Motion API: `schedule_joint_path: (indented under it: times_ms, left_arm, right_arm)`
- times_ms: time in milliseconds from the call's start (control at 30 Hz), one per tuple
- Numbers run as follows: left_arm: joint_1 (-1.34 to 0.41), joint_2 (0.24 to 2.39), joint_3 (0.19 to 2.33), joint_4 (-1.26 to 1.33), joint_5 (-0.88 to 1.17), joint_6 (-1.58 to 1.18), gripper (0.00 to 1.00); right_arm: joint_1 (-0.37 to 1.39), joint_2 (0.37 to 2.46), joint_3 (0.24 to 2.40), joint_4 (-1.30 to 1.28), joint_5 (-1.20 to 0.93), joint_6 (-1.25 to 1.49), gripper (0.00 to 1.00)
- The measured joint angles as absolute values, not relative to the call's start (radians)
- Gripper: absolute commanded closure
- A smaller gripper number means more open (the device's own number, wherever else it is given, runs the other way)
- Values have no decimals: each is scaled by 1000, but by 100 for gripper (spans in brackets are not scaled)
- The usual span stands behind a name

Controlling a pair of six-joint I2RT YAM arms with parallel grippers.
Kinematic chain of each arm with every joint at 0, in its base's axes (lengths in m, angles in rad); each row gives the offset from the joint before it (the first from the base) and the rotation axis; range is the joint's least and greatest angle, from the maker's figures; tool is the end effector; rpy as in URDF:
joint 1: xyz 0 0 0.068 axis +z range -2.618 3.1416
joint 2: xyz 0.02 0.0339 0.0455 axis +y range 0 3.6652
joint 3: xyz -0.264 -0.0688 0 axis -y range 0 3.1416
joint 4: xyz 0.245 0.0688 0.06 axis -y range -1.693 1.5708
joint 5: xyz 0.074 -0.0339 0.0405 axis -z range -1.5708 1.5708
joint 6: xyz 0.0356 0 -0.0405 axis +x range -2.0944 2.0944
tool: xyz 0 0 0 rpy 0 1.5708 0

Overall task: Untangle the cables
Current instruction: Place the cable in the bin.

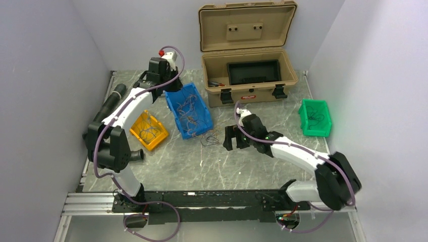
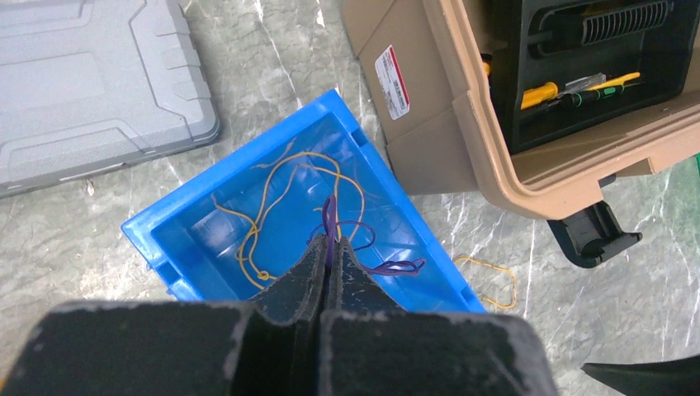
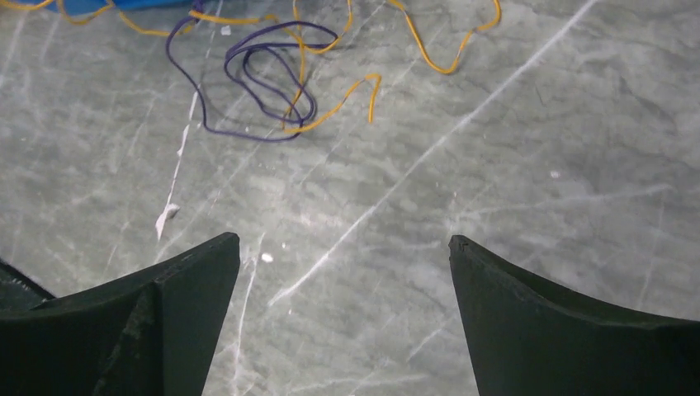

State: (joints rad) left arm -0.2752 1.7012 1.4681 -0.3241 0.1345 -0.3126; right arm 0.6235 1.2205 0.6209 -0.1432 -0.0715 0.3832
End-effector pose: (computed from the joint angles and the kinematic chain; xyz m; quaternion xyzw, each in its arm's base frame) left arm 0.3830 -0.1131 0.3193 0.0163 0.8728 -0.1965 0.4465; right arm 0.1984 0.1458 0.1987 -0.1239 0.9066 0.2226 0.3364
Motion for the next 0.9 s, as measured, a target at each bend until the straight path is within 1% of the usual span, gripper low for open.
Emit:
schedule_joint_path:
  times_ms: [200,433,567,700,733,767,800,867,900]
  left_arm:
    - [-275,1717,1482,-325,134,-312,100]
    - [-275,1722,1498,-329,135,-312,100]
    - [-275,1730,1514,-337,135,-311,100]
    - [-274,1731,1515,-343,135,-310,100]
    - [-273,1731,1515,-343,135,-310,100]
    - [-273,1731,1515,-343,136,-310,100]
    - [-272,1731,1515,-343,136,-310,100]
    - [-271,1731,1515,-343,138,-310,100]
    - [-270,1731,1515,-343,138,-310,100]
  right_arm:
    - [626,1461,784,-164,-78,371,0]
    - [647,1594,861,-150,-52,397,0]
    - [669,1673,905,-138,19,419,2]
    - [706,1731,951,-130,117,432,7]
    - [719,1750,969,-130,155,436,10]
    - [725,1764,979,-128,178,437,15]
    - [733,1778,991,-126,205,439,23]
    - [746,1802,1009,-125,259,445,51]
    - [748,1807,1012,-125,275,447,63]
